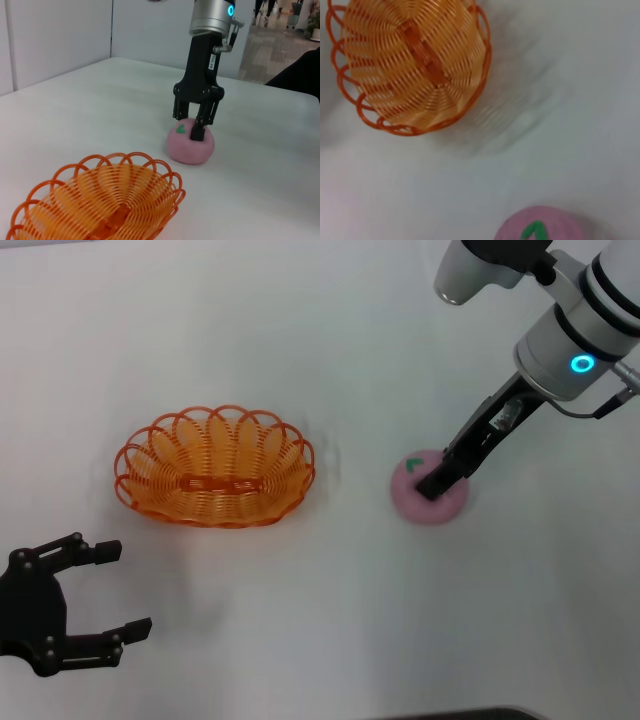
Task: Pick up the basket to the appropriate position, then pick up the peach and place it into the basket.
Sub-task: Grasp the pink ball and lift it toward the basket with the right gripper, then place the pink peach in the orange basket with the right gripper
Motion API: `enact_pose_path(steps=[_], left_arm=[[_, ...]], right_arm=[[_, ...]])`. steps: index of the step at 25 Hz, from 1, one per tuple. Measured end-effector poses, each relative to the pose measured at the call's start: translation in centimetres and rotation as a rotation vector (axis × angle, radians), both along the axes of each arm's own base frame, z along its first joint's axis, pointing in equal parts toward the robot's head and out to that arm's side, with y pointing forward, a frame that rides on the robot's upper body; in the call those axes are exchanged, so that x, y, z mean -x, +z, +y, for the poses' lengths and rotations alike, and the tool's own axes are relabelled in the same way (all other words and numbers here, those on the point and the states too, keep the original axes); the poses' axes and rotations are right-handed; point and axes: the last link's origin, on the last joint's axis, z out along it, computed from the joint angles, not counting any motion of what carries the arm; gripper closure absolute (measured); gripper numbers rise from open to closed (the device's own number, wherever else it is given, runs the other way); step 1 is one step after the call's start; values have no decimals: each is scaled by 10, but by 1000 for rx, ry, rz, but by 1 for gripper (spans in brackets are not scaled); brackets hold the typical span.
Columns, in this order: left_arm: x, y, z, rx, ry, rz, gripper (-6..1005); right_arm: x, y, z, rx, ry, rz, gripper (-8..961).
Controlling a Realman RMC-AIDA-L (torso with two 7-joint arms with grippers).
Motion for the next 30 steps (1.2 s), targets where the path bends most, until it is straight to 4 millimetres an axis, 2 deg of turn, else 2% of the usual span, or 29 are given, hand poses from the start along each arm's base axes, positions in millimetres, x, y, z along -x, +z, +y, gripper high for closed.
enact_pose_path(steps=[3,9,14,18,22,30], left_arm=[[0,0,0,-1,1,1,91],[1,1,-1,-6,4,1,91],[1,2,0,-7,4,-1,92],[0,1,-1,-4,3,-3,94],[1,2,-2,-2,6,-6,95],[1,2,-4,-1,9,-7,97]], right_arm=[[5,4,3,-13,6,26,339],[21,18,6,-44,26,137,582],[40,33,7,-55,50,324,680],[59,37,6,-49,78,479,684],[73,32,3,-24,102,547,687],[73,2,1,7,138,529,688]])
